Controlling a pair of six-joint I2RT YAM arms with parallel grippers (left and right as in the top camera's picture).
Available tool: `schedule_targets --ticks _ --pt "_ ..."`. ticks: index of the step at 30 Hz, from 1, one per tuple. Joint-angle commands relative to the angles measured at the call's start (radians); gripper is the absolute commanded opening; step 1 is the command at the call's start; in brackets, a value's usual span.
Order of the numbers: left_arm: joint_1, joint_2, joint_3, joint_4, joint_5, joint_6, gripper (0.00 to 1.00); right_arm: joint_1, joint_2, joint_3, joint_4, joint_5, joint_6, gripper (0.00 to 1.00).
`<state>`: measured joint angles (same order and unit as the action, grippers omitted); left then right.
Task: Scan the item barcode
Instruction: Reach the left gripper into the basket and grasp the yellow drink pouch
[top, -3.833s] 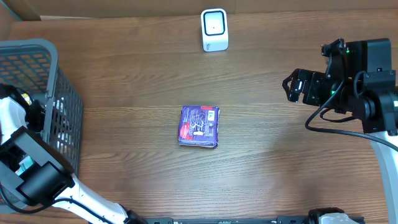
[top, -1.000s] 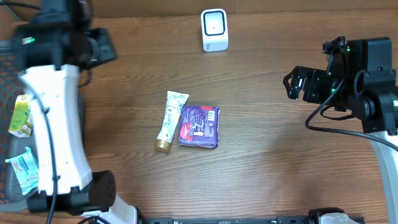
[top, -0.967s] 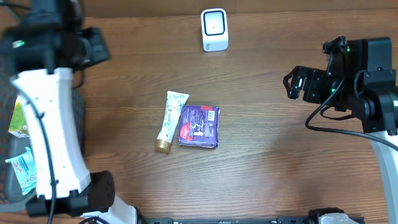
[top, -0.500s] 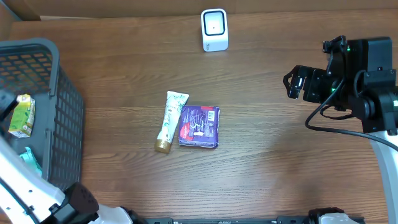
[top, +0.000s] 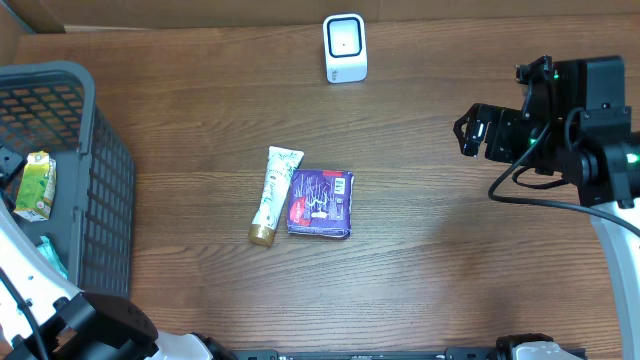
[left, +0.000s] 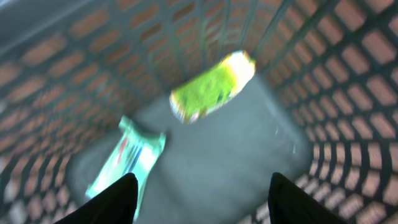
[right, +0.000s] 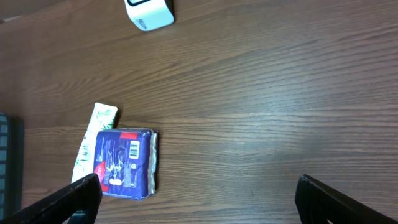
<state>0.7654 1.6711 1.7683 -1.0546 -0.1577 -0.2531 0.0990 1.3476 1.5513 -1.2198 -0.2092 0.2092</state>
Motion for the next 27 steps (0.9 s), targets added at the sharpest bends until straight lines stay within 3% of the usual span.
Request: schedule_targets --ticks 1,6,14,19,27 --pt "-0.006 0.017 -0.086 0.094 -0.004 0.068 0.61 0.004 0.013 0.021 0.007 0.006 -0.001 1.0" --pt "-0.006 0.062 -0.18 0.271 -0.006 0.146 0.69 0.004 0.032 0.021 0.006 0.006 -0.001 1.0" --pt "-0.006 0.175 -0.207 0.318 -0.006 0.517 0.73 0.004 0.051 0.021 -0.007 0.006 -0.001 1.0" --pt "-0.006 0.212 -0.207 0.383 -0.002 0.603 0.79 0.004 0.052 0.021 -0.017 0.006 -0.001 1.0" --pt "-0.005 0.292 -0.207 0.478 0.055 0.725 0.78 0.004 0.052 0.021 -0.02 0.006 -0.001 1.0"
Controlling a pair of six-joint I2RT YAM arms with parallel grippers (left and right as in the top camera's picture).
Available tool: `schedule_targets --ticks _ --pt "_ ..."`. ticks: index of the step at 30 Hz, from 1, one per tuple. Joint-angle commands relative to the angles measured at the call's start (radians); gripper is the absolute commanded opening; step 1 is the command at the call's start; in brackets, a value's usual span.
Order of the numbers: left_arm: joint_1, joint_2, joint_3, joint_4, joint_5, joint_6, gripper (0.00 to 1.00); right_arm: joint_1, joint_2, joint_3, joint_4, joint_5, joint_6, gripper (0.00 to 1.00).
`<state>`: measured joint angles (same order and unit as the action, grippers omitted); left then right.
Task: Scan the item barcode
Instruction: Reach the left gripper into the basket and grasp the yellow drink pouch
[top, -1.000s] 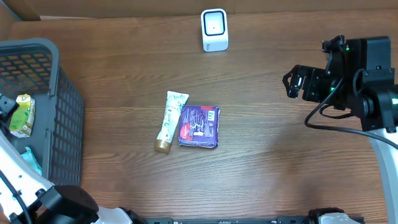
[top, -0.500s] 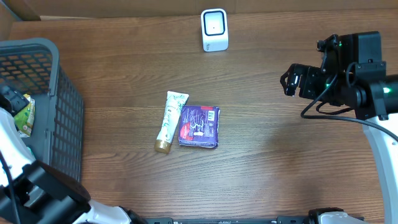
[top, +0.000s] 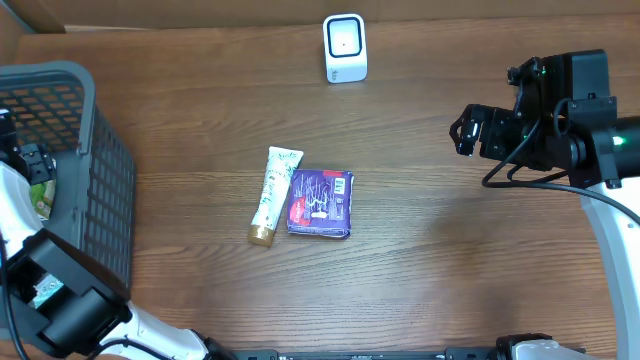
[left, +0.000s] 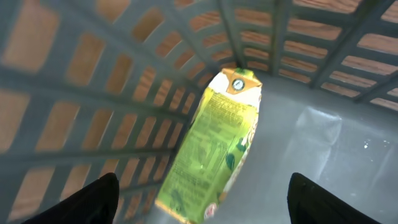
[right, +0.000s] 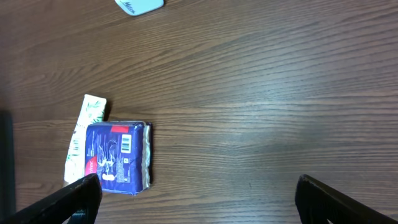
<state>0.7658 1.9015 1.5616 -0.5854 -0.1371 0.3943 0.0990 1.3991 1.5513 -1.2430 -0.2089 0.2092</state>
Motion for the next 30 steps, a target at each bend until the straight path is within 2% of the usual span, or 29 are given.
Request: schedule_targets --ticks 1,10,16,22,26,27,29,30 --pt "-0.005 0.077 0.0 0.01 0.034 0.077 0.78 0.004 0.0 0.021 0.003 0.006 0.0 1.0" --pt "0.014 0.142 0.0 0.045 0.039 0.077 0.83 0.004 0.0 0.021 -0.004 0.005 0.003 1.0" --pt "0.04 0.16 -0.001 0.052 0.122 0.078 0.8 0.004 0.0 0.021 -0.002 0.005 0.003 1.0" --pt "0.043 0.204 -0.002 0.047 0.127 0.077 0.76 0.004 0.001 0.021 0.0 0.005 0.004 1.0" --pt "0.043 0.217 -0.002 0.048 0.127 0.077 0.69 0.004 0.001 0.021 0.0 0.005 0.008 1.0" --pt "0.043 0.217 -0.002 0.048 0.127 0.077 0.64 0.004 0.001 0.021 0.0 0.005 0.013 1.0" --pt "0.043 0.217 -0.001 0.055 0.127 0.077 0.5 0.004 0.001 0.021 0.003 0.005 0.027 1.0" --pt "0.043 0.217 -0.001 0.059 0.127 0.076 0.36 0.004 0.001 0.021 0.004 0.002 0.027 1.0"
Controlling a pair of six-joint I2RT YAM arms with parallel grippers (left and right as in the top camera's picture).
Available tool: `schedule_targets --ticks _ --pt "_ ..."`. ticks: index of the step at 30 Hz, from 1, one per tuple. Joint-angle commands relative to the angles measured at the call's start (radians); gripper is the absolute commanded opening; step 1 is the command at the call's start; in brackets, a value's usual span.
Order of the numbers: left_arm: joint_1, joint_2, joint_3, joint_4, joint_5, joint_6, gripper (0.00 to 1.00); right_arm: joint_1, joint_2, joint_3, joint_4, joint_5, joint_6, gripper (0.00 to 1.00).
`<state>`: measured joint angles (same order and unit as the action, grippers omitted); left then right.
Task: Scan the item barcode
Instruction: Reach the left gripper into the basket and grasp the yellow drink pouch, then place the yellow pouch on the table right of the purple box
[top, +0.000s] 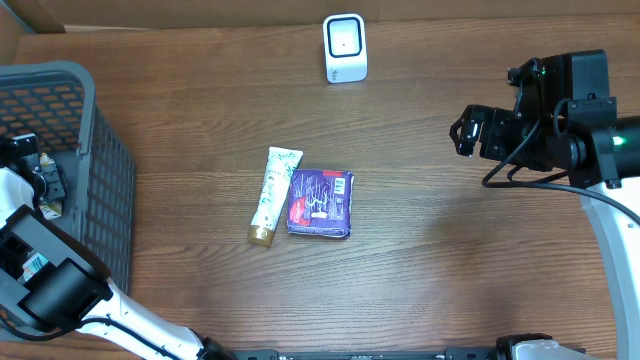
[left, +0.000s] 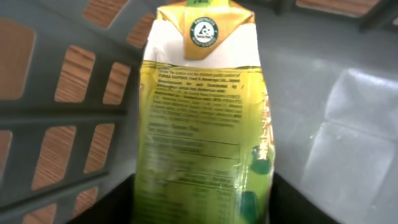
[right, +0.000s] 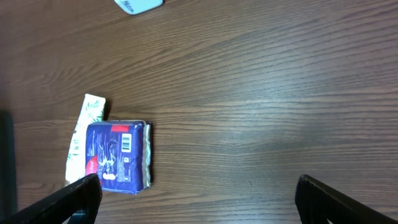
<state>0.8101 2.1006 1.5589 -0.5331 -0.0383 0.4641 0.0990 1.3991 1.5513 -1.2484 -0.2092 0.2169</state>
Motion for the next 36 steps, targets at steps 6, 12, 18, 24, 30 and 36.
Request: schedule_targets --ticks 6,12,18,24,30,36 --pt "-0.011 0.012 0.02 0.015 0.057 -0.181 0.08 0.004 0.001 0.021 0.013 0.002 0.019 1.0" --pt "-0.028 -0.053 0.066 -0.025 0.163 -0.245 0.04 0.004 0.001 0.021 0.013 0.002 0.019 1.0" --pt "-0.046 -0.228 0.145 -0.069 0.163 -0.427 0.04 0.004 0.001 0.021 0.024 0.002 0.019 1.0" --pt "-0.048 -0.469 0.174 -0.156 0.163 -0.579 0.04 0.004 0.001 0.021 0.031 0.003 0.018 1.0" --pt "-0.048 -0.67 0.174 -0.259 0.208 -0.698 0.04 0.004 0.001 0.021 0.031 0.002 0.018 1.0" --pt "-0.088 -0.783 0.173 -0.408 0.508 -0.742 0.04 0.004 0.001 0.021 0.034 0.003 0.018 1.0"
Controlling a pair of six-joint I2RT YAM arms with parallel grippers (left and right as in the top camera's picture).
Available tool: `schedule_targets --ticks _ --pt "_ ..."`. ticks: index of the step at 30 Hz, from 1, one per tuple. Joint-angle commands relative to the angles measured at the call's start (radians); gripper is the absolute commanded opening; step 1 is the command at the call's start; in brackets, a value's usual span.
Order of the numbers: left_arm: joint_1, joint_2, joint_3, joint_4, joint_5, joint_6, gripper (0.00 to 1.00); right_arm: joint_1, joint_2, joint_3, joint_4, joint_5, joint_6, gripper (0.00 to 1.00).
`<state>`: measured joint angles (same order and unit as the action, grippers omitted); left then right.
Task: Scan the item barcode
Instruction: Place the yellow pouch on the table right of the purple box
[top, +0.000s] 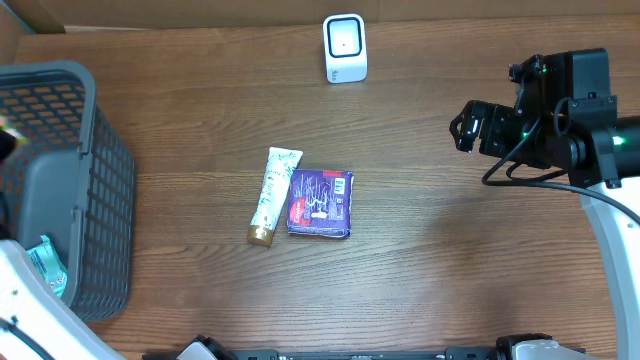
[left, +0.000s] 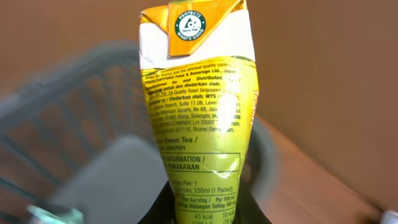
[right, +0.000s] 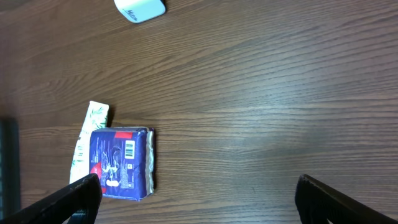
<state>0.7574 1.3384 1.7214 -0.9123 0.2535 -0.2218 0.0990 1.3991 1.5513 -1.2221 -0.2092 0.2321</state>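
Observation:
A yellow-green green tea carton fills the left wrist view, top end up, printed text facing the camera. My left gripper is shut on its lower part, and both are raised over the grey basket. The overhead view does not show the carton. The white scanner stands at the table's far edge, also seen as the scanner from the right wrist. My right gripper hangs open at the right, high above the table, holding nothing.
The grey basket stands at the left edge with a teal packet inside. A white tube and a purple packet lie side by side at mid-table. The purple packet shows a barcode.
The carton lay on the basket floor with my left fingers on either side of it. Now the gripper is shut on it and holds it up above the basket. The right arm barely moved.
My left gripper was open high over the basket, with the carton and a teal packet below. Then it was nearer the carton, then close around it. Now the carton is held, lifted out. The right gripper stayed open at the right throughout.

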Motion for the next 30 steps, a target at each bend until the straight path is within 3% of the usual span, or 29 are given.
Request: schedule_targets --ticks 1,9,19,24,30 --pt "-0.055 -0.025 0.01 -0.057 0.257 -0.056 0.04 0.004 0.001 0.021 0.008 0.003 0.003 1.0" --pt "-0.386 0.008 0.009 -0.206 0.248 -0.048 0.04 0.004 0.001 0.021 0.005 0.003 0.003 1.0" --pt "-0.939 0.19 0.008 -0.242 -0.085 -0.102 0.04 0.004 0.001 0.021 -0.002 0.007 0.003 1.0" --pt "-1.107 0.386 0.008 -0.216 -0.058 -0.211 0.04 0.004 0.001 0.021 -0.001 0.026 0.003 1.0" --pt "-1.259 0.592 0.008 -0.127 0.05 -0.229 0.04 0.004 0.001 0.021 -0.003 0.052 0.003 1.0"
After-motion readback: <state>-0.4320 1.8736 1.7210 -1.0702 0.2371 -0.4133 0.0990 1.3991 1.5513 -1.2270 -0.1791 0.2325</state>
